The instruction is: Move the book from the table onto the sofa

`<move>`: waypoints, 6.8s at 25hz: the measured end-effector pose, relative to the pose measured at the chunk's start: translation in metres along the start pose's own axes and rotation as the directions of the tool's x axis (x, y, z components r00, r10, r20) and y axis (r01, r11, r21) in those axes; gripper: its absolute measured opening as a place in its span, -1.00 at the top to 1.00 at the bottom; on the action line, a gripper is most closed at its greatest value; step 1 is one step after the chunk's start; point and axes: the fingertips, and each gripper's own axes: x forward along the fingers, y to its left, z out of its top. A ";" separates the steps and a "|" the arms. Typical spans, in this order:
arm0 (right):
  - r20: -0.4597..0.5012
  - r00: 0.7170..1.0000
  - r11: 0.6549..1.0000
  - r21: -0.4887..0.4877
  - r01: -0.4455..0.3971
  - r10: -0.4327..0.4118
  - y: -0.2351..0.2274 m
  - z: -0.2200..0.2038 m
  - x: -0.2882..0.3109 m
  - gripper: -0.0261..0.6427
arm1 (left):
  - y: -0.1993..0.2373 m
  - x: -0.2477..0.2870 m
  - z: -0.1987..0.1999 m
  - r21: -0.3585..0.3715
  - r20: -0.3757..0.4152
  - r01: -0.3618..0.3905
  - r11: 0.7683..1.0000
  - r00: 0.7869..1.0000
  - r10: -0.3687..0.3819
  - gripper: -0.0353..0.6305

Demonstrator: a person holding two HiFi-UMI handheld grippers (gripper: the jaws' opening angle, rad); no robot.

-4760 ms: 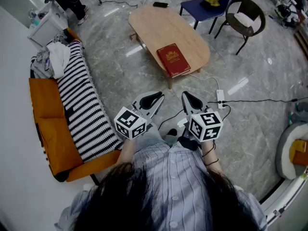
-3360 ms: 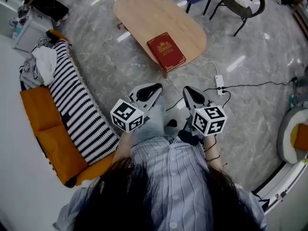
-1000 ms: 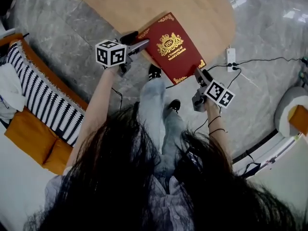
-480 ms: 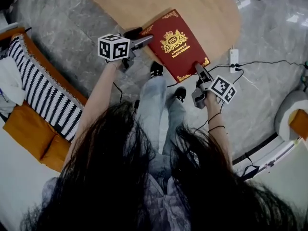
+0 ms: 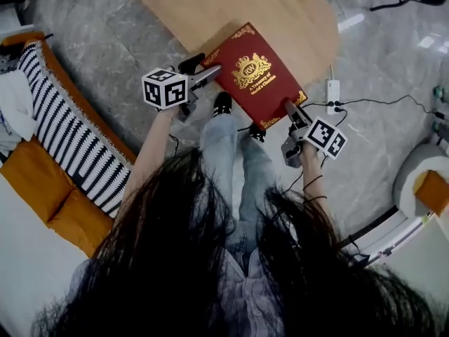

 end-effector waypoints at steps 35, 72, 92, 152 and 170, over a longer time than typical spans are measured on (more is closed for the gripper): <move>-0.071 0.946 0.766 -0.569 -0.300 0.317 0.181 0.040 -0.242 0.39 | -0.280 -0.240 0.030 -0.077 0.499 -0.231 0.970 0.833 0.238 0.01; -0.540 0.812 0.350 -0.734 -0.582 0.219 0.489 -0.307 -0.082 0.41 | -0.136 -0.635 -0.145 -0.521 0.660 -0.388 0.760 0.381 0.647 0.12; -0.765 0.644 0.008 -0.644 -0.765 -0.013 0.599 -0.555 -0.041 0.41 | -0.126 -0.791 -0.312 -0.798 0.568 -0.267 0.541 -0.033 0.822 0.12; -0.631 0.255 -0.226 -0.129 -0.966 -0.733 0.494 -0.966 0.194 0.43 | 0.035 -0.772 -0.623 -0.973 -0.090 0.220 -0.070 -0.081 0.993 0.12; -0.648 0.336 -0.296 -0.175 -0.939 -0.683 0.417 -0.996 0.270 0.44 | 0.094 -0.738 -0.681 -0.955 -0.141 0.264 -0.135 -0.006 0.990 0.12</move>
